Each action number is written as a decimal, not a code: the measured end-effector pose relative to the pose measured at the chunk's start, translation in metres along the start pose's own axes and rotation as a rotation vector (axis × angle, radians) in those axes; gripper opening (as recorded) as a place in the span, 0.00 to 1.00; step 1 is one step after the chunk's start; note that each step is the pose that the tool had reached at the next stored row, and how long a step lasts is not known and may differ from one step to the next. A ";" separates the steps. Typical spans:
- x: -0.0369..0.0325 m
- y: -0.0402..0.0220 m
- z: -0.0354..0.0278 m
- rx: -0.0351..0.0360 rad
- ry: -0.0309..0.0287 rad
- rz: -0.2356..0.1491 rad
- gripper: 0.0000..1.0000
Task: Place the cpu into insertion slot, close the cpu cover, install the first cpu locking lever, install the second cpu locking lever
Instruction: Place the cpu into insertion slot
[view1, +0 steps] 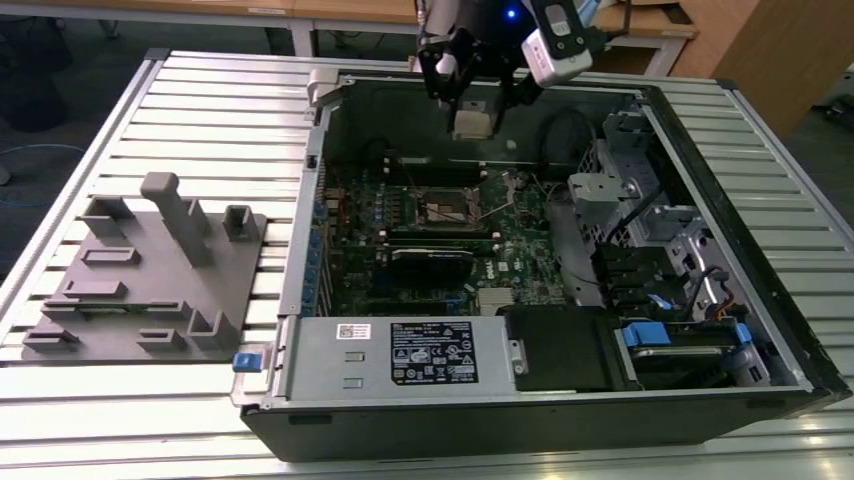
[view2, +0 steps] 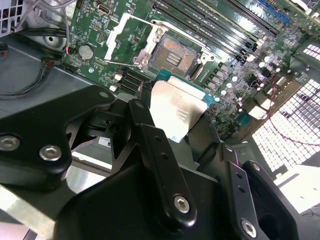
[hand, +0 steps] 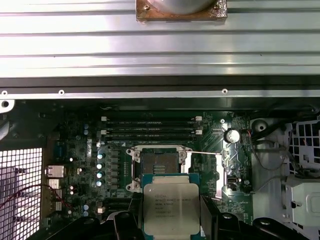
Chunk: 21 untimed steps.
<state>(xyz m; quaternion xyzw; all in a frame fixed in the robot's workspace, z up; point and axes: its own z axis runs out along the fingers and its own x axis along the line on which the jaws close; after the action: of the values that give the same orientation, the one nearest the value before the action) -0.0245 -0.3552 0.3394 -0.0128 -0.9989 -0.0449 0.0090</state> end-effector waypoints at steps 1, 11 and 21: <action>0.0000 -0.0001 0.0007 -0.0001 0.0000 0.000 0.54; -0.0001 -0.0003 0.0032 0.0001 0.0000 0.000 0.54; 0.0010 -0.0010 0.0102 0.0002 0.0001 0.000 0.54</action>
<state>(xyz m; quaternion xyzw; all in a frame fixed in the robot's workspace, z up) -0.0257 -0.3553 0.3291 -0.0128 -0.9989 -0.0447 0.0091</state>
